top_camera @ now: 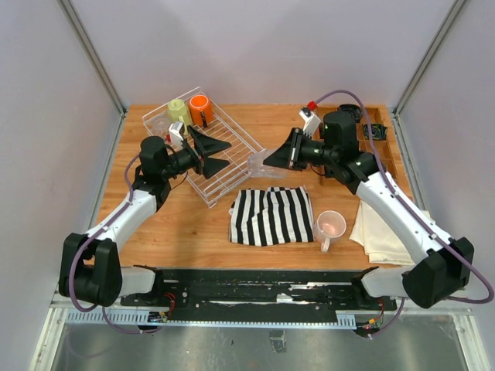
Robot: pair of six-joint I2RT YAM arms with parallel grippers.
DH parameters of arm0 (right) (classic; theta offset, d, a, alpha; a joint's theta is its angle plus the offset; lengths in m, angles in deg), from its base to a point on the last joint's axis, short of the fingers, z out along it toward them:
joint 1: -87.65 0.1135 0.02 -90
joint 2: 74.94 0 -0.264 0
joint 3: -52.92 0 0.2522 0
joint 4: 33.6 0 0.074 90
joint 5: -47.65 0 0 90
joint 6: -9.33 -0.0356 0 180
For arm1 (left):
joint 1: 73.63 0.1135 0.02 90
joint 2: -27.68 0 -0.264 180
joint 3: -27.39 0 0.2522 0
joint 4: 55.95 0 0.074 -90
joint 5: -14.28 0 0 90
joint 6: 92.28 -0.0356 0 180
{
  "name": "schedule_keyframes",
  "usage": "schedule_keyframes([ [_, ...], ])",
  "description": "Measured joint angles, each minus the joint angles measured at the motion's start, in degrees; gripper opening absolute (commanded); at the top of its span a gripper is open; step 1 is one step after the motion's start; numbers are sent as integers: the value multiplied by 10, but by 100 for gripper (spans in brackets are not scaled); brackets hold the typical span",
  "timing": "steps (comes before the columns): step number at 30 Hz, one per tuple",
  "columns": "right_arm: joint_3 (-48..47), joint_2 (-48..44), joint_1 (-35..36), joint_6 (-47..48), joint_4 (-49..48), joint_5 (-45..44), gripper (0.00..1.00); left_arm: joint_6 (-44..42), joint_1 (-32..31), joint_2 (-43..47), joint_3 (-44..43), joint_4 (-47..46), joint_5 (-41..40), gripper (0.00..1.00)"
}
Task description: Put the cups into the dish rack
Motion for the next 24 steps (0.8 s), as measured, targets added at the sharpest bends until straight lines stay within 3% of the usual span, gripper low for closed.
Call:
schedule_keyframes([
  [10,0,61,-4,-96,-165,58,1,78,-2,-11,1,-65,4,100],
  [24,-8,122,-3,-168,-263,84,1,97,-11,-44,0,-76,2,99],
])
